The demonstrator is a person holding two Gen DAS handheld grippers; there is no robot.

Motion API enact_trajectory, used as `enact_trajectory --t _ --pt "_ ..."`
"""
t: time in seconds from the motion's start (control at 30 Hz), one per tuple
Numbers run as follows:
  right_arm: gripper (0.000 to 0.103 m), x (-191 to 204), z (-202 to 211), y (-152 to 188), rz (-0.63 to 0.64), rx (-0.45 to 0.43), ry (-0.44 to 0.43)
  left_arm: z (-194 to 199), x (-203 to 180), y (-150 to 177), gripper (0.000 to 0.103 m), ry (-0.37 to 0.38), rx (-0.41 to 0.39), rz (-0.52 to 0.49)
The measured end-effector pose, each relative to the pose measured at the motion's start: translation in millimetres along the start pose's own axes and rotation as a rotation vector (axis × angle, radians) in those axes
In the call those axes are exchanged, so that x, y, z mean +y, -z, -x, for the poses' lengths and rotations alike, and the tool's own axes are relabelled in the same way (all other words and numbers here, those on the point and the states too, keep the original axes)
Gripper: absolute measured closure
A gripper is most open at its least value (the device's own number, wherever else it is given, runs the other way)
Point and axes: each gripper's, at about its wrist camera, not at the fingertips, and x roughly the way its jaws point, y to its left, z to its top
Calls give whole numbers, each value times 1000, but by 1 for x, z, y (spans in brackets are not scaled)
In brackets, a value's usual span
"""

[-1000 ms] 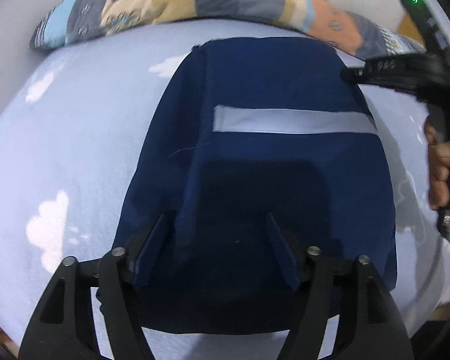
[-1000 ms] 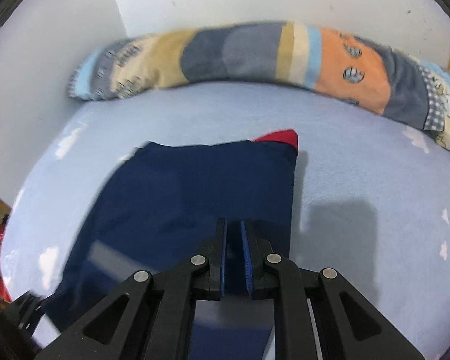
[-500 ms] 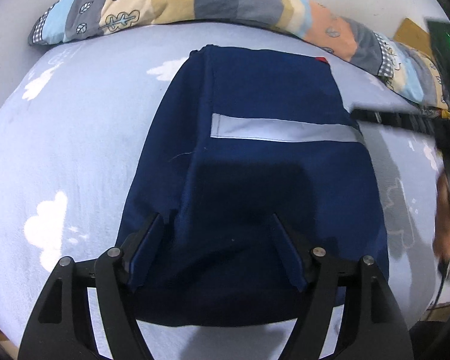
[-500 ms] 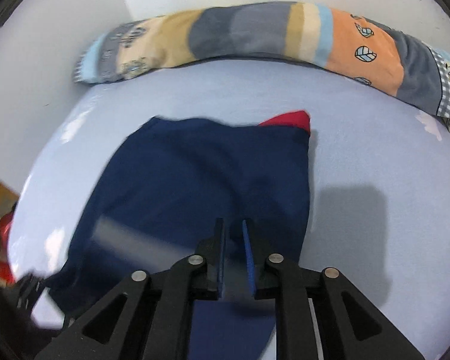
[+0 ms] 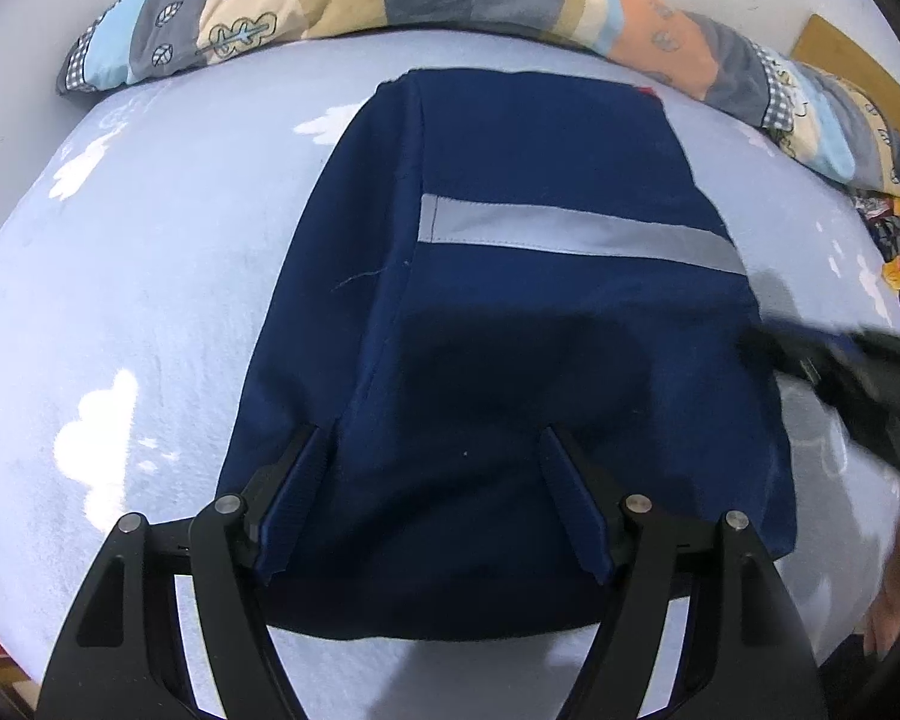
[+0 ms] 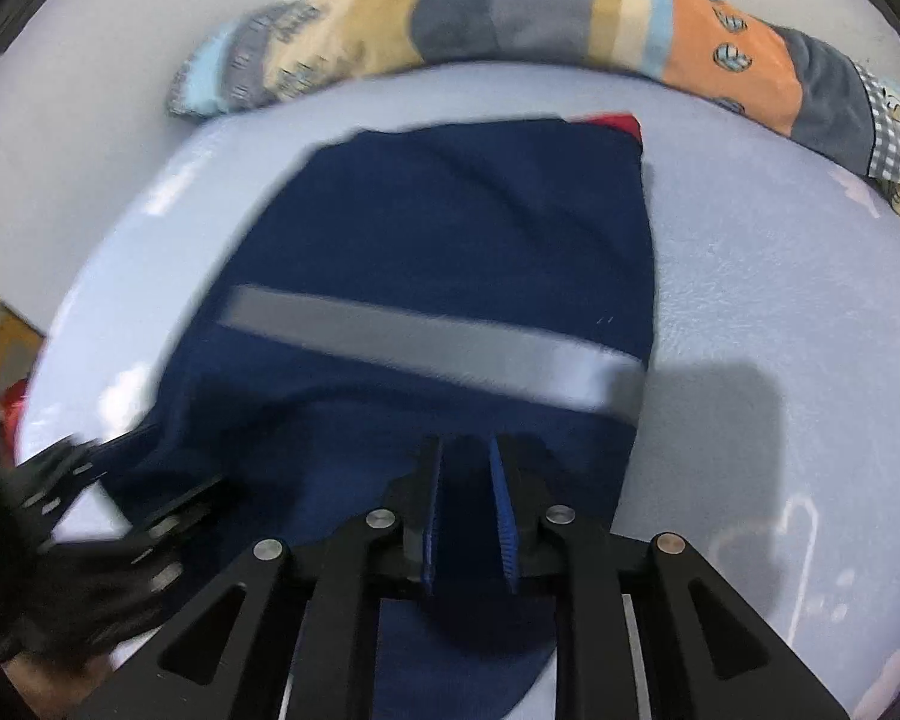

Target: Fold large clothes

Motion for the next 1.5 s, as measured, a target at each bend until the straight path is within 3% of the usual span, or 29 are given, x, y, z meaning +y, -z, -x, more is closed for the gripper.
enact_trajectory --t 0.13,0.27,0.43,0.57,0.77,0.9,1.03,1.5 --pt "83 13 27 33 50 -19 -7 1 0 5 30 -2 -7 -20" --pt "83 17 15 58 27 26 -16 -3 0 10 29 -19 -1 -35" --pt "85 12 -9 67 -10 35 -1 -4 -6 12 29 -49 3 -62" --pt "85 16 -6 68 9 26 13 -2 -6 10 29 -41 -5 -51" --pt "77 6 28 76 -43 -39 -87 7 -11 9 30 -36 -50 -73" --pt "63 -6 43 76 -58 -136 -51 14 -23 9 30 -46 -96 -112" --pt "60 -19 42 72 -87 -191 -46 14 -31 6 30 -62 -120 -149" --pt "56 -34 8 74 -135 -19 -114 -10 -47 -2 29 -105 -55 -142"
